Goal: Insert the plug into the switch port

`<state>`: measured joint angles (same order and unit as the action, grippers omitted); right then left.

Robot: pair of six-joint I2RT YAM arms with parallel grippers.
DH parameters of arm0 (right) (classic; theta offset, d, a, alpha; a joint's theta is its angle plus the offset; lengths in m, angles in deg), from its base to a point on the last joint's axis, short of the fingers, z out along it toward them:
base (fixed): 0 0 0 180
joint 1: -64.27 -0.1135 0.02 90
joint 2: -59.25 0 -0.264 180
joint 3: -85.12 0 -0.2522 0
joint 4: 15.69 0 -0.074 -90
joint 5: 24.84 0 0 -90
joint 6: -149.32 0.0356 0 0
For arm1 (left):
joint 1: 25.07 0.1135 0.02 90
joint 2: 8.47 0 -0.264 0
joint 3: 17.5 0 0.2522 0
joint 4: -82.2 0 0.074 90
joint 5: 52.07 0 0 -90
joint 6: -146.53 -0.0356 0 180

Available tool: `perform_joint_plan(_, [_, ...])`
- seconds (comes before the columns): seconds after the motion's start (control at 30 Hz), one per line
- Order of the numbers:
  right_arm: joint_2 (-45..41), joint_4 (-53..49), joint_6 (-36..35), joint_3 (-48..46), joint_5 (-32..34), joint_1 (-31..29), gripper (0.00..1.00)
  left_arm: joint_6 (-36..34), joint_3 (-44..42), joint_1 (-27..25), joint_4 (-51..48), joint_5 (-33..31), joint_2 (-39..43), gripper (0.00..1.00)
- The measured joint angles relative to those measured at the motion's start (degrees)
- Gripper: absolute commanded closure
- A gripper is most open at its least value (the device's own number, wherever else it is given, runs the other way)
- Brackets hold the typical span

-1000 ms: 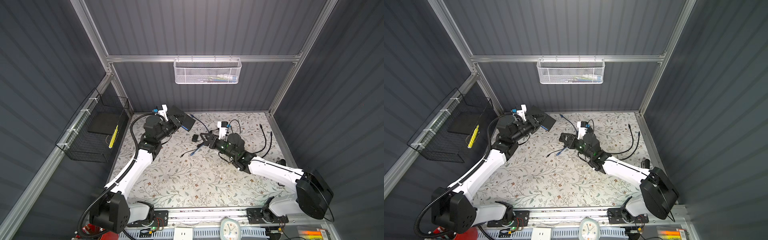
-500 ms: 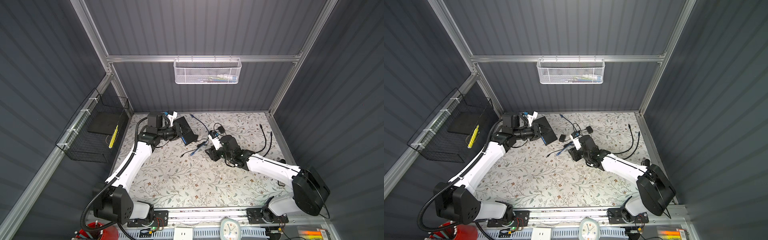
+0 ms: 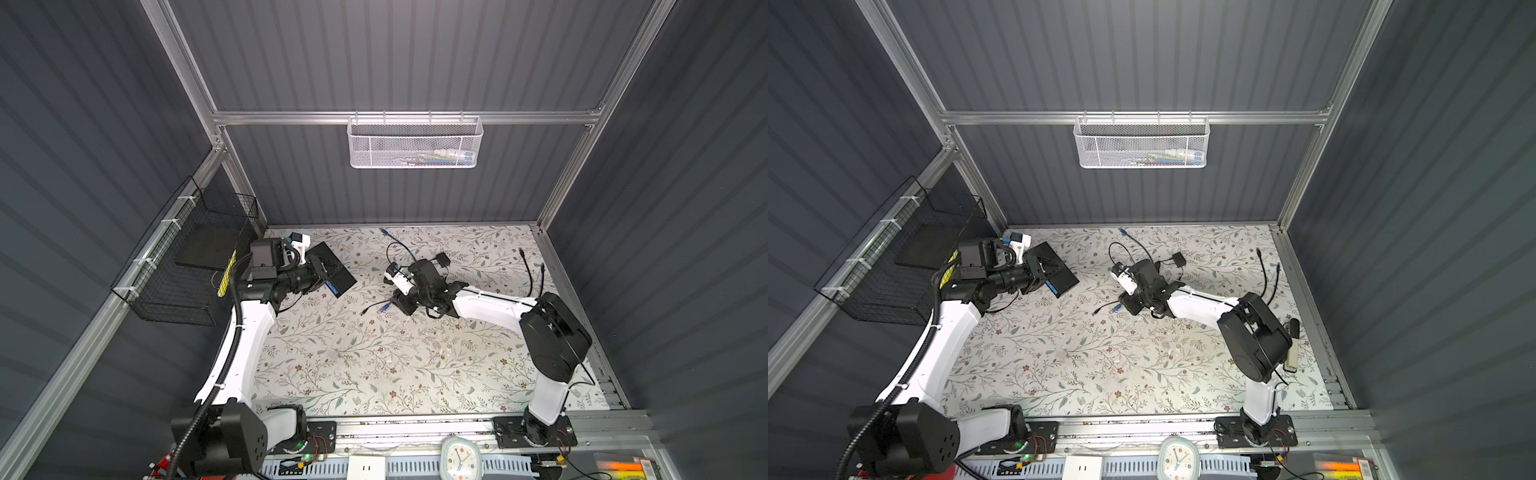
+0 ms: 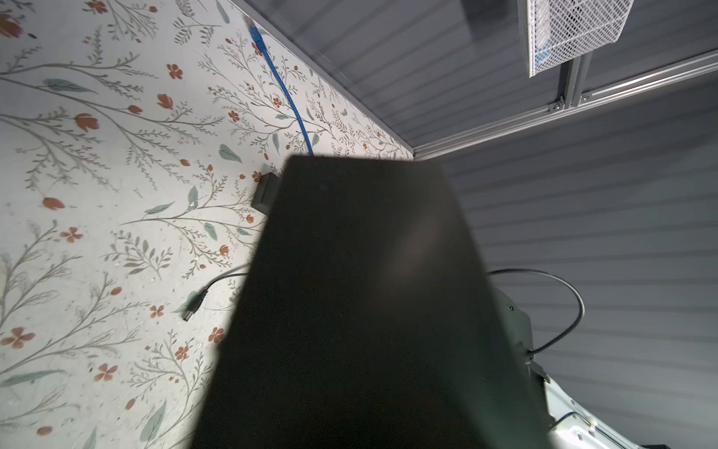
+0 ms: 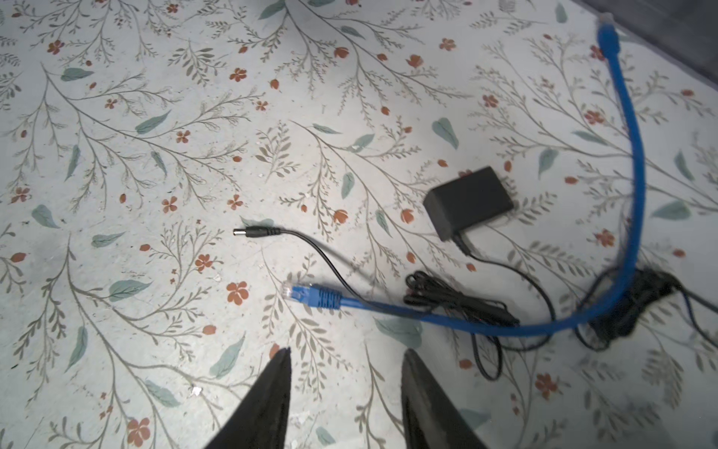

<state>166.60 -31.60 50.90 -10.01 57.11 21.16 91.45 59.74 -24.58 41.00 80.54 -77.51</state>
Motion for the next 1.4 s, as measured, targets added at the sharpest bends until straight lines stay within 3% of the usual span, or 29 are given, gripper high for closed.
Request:
perform_joint_plan(0.37, [14.25, -12.24, -10.10, 17.31, -1.36, -2.21, 0.51, -0.11, -4.42, 3.72, -6.03, -0.87, 7.63, 0.94])
perform_joint_plan(0.83, [16.96, -17.64, -19.76, 20.04, 6.60, -2.03, 0.52, -0.26, -4.42, 3.74, -6.43, -0.76, 8.44, 0.93])
perform_joint_plan(1.4, [17.33, -20.26, -21.64, 23.19, 6.01, -1.92, 0.54, -0.22, -4.85, 3.74, -5.77, -0.55, 8.44, 0.93])
